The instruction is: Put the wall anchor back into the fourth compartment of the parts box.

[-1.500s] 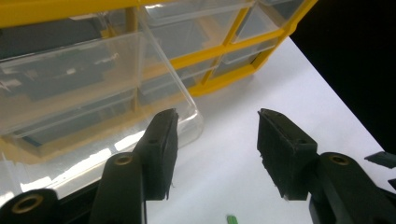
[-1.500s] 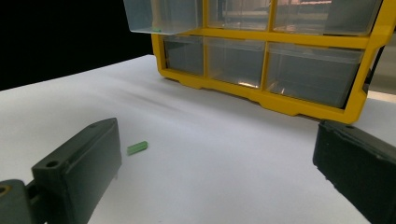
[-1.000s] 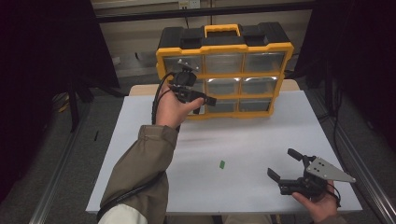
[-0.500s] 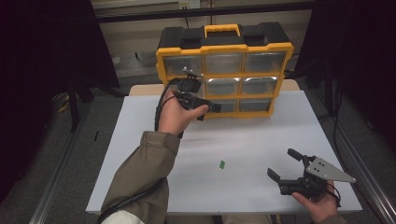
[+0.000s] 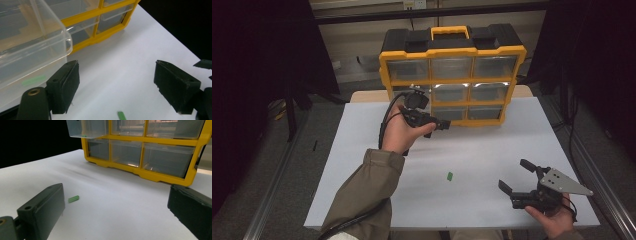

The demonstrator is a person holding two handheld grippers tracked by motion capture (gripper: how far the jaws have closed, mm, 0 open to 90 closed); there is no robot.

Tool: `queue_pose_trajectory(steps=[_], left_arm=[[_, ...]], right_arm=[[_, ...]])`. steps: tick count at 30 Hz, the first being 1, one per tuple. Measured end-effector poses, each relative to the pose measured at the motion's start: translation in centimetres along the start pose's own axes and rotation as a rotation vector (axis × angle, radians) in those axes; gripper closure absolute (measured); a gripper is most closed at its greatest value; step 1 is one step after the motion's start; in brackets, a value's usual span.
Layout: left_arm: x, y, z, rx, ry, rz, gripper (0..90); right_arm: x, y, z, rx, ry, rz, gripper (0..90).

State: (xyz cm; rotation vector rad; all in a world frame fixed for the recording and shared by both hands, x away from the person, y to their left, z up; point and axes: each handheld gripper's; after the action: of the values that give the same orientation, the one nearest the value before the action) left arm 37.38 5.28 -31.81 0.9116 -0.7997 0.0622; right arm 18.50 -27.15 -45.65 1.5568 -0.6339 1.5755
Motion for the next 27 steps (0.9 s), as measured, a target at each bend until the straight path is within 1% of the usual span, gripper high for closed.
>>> queue_pose_trajectory(steps=[1, 2, 3, 4, 6, 8, 10, 13, 14, 16, 17, 18, 22, 23, 25, 26, 27], left_arm=[[-0.2, -0.1, -0.1, -0.018, -0.004, 0.002, 20.4], [-0.3, -0.2, -0.1, -0.019, 0.001, 0.006, 20.3], [-0.5, -0.2, -0.2, -0.014, -0.014, -0.001, 20.3], [-0.6, -0.3, -0.3, -0.01, -0.02, -0.002, 19.9], [-1.0, -0.5, -0.3, -0.015, -0.015, 0.007, 19.5], [-1.3, -0.7, -0.5, -0.016, -0.029, 0.012, 18.7], [-1.6, -0.9, -0.7, -0.022, -0.024, 0.011, 18.3], [-2.1, -1.1, -0.9, -0.018, -0.032, 0.01, 18.0], [-2.2, -1.2, -0.9, -0.024, -0.02, 0.015, 17.9], [-2.5, -1.3, -1.1, -0.027, -0.029, 0.014, 17.9], [-2.6, -1.3, -1.1, -0.028, -0.024, 0.017, 17.8], [-2.8, -1.4, -1.2, -0.025, -0.036, 0.011, 17.8], [-3.6, -1.8, -1.3, -0.022, -0.034, 0.006, 17.6], [-3.9, -2.0, -1.3, -0.03, -0.029, 0.006, 17.5], [-4.2, -2.2, -1.3, -0.032, -0.036, -0.002, 17.4], [-4.4, -2.4, -1.4, -0.03, -0.031, 0.0, 17.4], [-4.6, -2.5, -1.4, -0.038, -0.019, 0.009, 17.3]], right_arm=[[0.0, 0.0, 0.0, -0.003, 0.0, 0.0, 1.1], [0.0, 0.0, 0.0, -0.003, 0.0, -0.001, 1.1], [0.0, 0.0, 0.0, -0.002, 0.002, -0.001, 1.1], [0.0, 0.0, 0.0, 0.0, -0.001, -0.002, 1.1], [0.0, 0.0, 0.0, 0.002, -0.002, -0.001, 1.1], [0.0, 0.0, 0.0, 0.001, -0.001, -0.001, 1.1], [0.0, 0.0, 0.0, 0.001, -0.001, -0.001, 1.1], [0.0, 0.0, 0.0, -0.003, 0.002, -0.002, 1.1], [0.0, 0.0, 0.0, -0.004, 0.003, -0.001, 1.1], [0.0, 0.0, 0.0, -0.004, 0.002, -0.001, 1.1], [0.0, 0.0, 0.0, -0.004, 0.002, -0.001, 1.1], [0.0, 0.0, 0.0, -0.003, -0.001, -0.002, 1.1], [0.0, 0.0, 0.0, -0.002, 0.0, -0.002, 1.1], [0.0, 0.0, 0.0, -0.003, 0.001, -0.001, 1.1], [0.0, 0.0, 0.0, -0.003, 0.001, 0.0, 1.1], [0.0, 0.0, 0.0, -0.002, 0.0, -0.001, 1.1], [0.0, 0.0, 0.0, -0.004, 0.001, -0.001, 1.1]])
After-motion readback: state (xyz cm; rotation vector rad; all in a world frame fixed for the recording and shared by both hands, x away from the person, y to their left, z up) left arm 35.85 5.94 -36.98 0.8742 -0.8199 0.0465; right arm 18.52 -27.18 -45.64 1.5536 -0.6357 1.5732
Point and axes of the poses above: each handheld gripper's, and its own axes: y roughly backward along the jaws, x roughly out of its top, z roughly to its right, and after that the axes turned 9 degrees about y, right-handed
